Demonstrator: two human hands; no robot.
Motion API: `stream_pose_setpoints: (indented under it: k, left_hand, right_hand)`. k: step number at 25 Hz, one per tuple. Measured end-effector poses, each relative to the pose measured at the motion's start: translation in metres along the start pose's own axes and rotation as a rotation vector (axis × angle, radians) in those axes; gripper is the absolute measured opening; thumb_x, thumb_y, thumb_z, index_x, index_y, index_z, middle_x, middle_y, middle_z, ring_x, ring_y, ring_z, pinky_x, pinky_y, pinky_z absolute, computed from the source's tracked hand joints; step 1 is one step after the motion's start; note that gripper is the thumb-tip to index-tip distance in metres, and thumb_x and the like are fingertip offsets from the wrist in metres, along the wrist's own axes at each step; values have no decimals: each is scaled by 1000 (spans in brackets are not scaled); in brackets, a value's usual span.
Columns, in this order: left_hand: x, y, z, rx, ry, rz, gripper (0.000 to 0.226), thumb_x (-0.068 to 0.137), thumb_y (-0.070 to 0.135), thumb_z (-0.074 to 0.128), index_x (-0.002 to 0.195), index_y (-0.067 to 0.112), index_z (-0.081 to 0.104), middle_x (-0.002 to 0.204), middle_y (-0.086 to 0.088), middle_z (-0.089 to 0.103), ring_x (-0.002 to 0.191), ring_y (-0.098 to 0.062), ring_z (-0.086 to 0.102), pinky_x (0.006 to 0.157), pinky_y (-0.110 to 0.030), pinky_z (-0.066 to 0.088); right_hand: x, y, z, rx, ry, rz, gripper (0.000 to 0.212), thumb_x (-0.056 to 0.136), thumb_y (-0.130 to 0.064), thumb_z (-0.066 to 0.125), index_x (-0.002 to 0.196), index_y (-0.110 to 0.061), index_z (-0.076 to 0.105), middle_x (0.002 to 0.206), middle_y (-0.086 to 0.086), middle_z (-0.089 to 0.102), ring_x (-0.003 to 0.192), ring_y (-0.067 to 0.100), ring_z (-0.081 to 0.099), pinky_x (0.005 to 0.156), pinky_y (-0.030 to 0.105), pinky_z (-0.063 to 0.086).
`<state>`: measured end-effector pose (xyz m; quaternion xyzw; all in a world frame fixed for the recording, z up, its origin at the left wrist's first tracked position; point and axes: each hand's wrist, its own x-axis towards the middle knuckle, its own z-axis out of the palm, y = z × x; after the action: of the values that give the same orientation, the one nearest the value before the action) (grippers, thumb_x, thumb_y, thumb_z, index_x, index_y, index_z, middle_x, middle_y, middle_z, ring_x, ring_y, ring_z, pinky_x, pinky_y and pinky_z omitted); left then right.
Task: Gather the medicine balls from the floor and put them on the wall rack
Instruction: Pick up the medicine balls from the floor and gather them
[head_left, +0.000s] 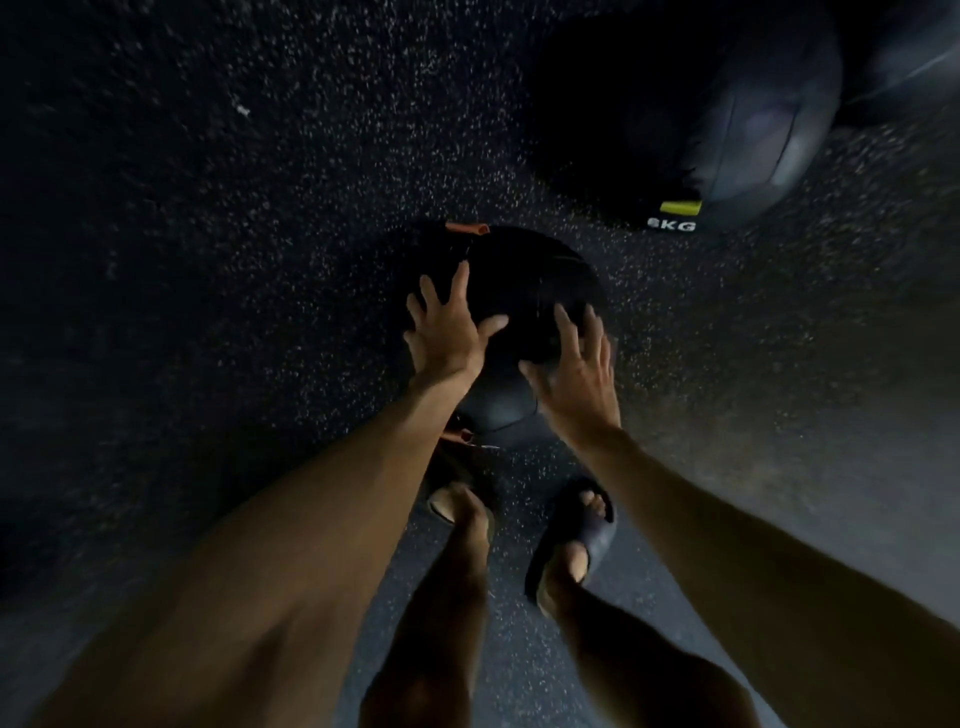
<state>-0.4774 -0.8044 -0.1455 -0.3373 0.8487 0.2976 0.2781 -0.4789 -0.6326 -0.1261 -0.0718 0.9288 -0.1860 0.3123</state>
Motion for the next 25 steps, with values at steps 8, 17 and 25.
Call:
stream_pose_setpoints:
  k: [8, 17, 25]
  left_hand:
    - [17, -5, -28, 71, 186, 240, 78, 92, 61, 52, 155, 25, 23, 158, -17, 22, 143, -34, 28, 107, -53, 38]
    - [90, 71, -69, -12, 124, 15, 104, 76, 48, 79, 155, 45, 11, 163, -16, 3, 145, -39, 17, 106, -62, 40]
    - [177, 105, -127, -175, 229, -308, 107, 81, 64, 66, 158, 17, 7, 151, -21, 30, 137, -42, 33, 103, -58, 38]
  right_hand:
    - [92, -37, -29, -24, -101, 72, 89, 94, -61, 51, 157, -40, -9, 166, 8, -16, 153, 35, -13, 120, 62, 11]
    - [219, -59, -110, 100, -146, 21, 74, 98, -59, 43, 158, -22, 20, 165, 16, 12, 152, 35, 10, 122, 53, 19]
    - [210, -64, -102, 82, -97, -85, 91, 94, -55, 57, 160, -30, -1, 166, 11, -15, 153, 34, -12, 123, 53, 14]
